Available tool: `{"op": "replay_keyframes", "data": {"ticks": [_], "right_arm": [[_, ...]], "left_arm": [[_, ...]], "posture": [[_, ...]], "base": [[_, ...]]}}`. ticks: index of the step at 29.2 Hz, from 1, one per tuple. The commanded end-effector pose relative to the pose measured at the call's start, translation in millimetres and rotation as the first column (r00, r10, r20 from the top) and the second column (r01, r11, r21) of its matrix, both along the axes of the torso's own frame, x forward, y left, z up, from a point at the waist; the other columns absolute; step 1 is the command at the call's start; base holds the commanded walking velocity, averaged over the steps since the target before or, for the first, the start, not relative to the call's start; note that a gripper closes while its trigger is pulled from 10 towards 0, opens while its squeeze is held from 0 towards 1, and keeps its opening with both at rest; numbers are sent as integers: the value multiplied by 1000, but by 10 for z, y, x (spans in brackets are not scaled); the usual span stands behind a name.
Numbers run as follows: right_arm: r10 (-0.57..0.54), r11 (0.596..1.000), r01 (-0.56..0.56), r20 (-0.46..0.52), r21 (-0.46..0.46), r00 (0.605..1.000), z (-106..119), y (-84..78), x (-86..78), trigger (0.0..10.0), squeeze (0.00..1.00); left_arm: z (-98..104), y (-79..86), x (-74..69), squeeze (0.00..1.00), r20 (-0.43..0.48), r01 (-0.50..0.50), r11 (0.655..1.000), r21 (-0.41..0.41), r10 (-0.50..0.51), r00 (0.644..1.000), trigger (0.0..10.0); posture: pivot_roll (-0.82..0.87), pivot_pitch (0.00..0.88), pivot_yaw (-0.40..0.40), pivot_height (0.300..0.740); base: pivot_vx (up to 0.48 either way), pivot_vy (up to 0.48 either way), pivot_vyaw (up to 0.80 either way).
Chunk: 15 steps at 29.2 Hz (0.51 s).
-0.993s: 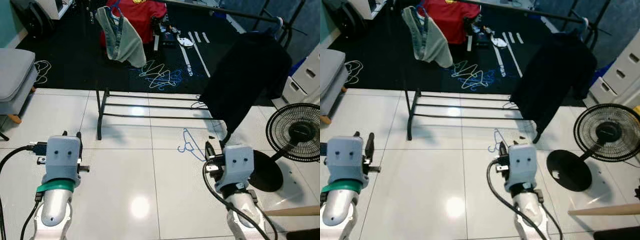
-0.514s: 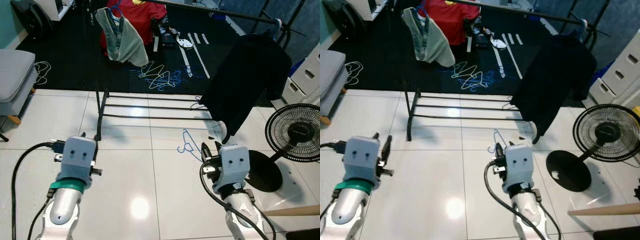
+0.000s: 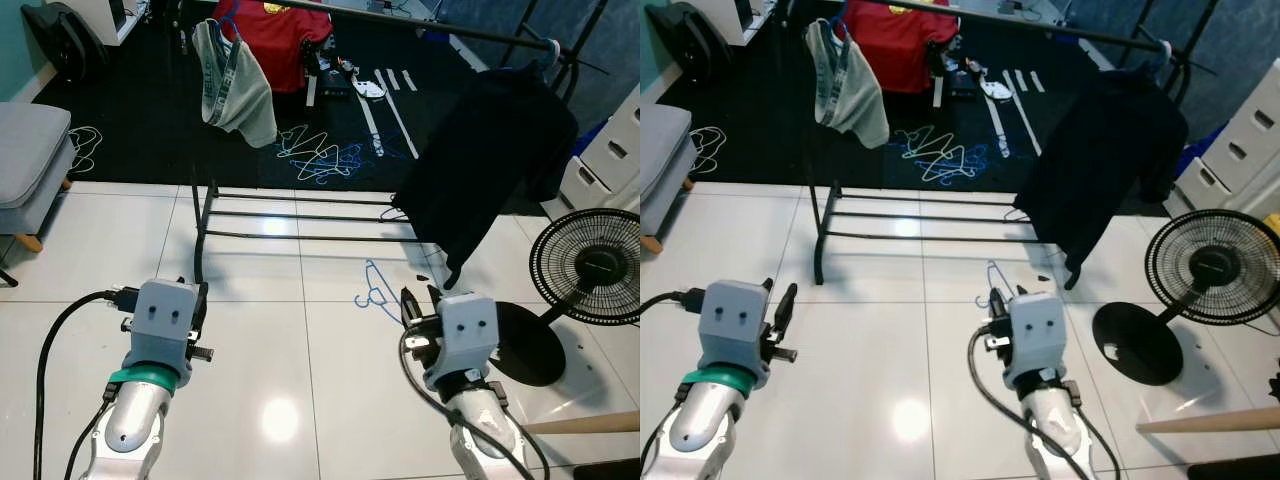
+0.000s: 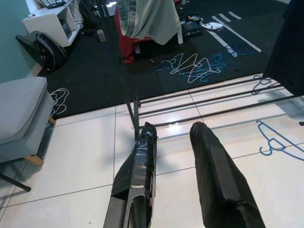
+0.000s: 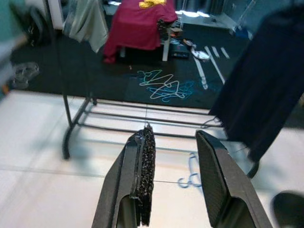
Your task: Hang hanger
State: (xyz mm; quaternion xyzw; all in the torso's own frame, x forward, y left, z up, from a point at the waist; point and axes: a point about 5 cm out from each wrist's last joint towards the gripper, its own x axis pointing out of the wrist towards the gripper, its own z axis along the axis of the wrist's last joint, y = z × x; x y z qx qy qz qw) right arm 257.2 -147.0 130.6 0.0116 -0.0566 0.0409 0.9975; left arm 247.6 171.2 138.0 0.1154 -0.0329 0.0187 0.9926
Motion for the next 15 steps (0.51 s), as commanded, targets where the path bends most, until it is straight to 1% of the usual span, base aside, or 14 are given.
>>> {"op": "replay_keyframes", "data": {"ticks": [1,2,3,5,6,9,11,12,13,15], "right_arm": [[7,999,-6,-22,50,1000,-13,-25,-7,10000,0],[32,993,-28,-30,113,999,-3,3,-4,10000,0],[32,993,-28,-30,113,999,-3,3,-4,10000,0],[89,952,-69,-55,299,994,8,56,-4,10000,0],[103,933,-74,-62,353,993,11,65,-5,10000,0],[149,900,-107,-67,423,987,19,105,-14,10000,0],[155,864,-100,-71,494,985,33,91,-17,10000,0],[155,864,-100,-71,494,985,33,91,-17,10000,0],[159,838,-96,-72,537,985,39,83,-17,10000,0],[158,831,-95,-69,548,985,47,70,-15,10000,0]], "left_arm": [[-73,-9,-5,0,-35,8,1000,1,-8,999,10000],[-72,-10,-4,0,-37,8,1000,-2,-8,999,10000],[-72,-10,-4,0,-37,8,1000,-2,-8,999,10000],[-66,-9,0,0,-36,8,1000,-4,-9,999,10000],[-67,-7,0,0,-37,7,1000,-7,-7,999,10000],[-65,-9,2,0,-37,9,1000,-2,-9,999,10000],[-63,-5,2,0,-38,8,1000,2,-8,999,10000],[-63,-5,2,0,-38,8,1000,2,-8,999,10000],[-63,-4,3,0,-39,8,1000,2,-8,999,10000],[-64,-4,4,0,-40,9,1000,3,-9,999,10000]], "posture": [[-5,33,-11,740],[-3,34,-11,740],[-3,34,-11,740],[2,37,-10,740],[2,37,-10,740],[0,37,-7,740],[2,39,-5,740],[2,39,-5,740],[2,39,-5,740],[2,39,-4,740]], "base": [[0,0,0],[0,0,0],[0,0,0],[0,0,0],[0,0,0],[0,0,0],[0,0,0],[0,0,0],[0,0,0],[0,0,0]]}}
